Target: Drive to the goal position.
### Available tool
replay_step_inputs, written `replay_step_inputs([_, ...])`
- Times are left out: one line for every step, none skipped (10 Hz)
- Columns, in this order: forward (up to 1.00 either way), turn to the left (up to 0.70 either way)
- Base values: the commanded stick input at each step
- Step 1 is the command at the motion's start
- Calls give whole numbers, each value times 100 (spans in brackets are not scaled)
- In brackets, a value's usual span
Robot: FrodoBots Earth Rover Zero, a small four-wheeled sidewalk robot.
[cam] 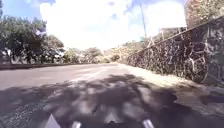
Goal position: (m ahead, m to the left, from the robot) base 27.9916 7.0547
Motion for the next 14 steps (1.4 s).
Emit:
replay_step_inputs([0, 0])
replay_step_inputs([0, 0])
replay_step_inputs([0, 0])
replay_step_inputs([0, 0])
replay_step_inputs([9, 0])
replay_step_inputs([37, 0])
replay_step_inputs([65, 0])
replay_step_inputs([70, 0])
replay_step_inputs([70, 0])
replay_step_inputs([70, 0])
replay_step_inputs([70, 0])
replay_step_inputs([70, 0])
replay_step_inputs([70, 0])
replay_step_inputs([70, 0])
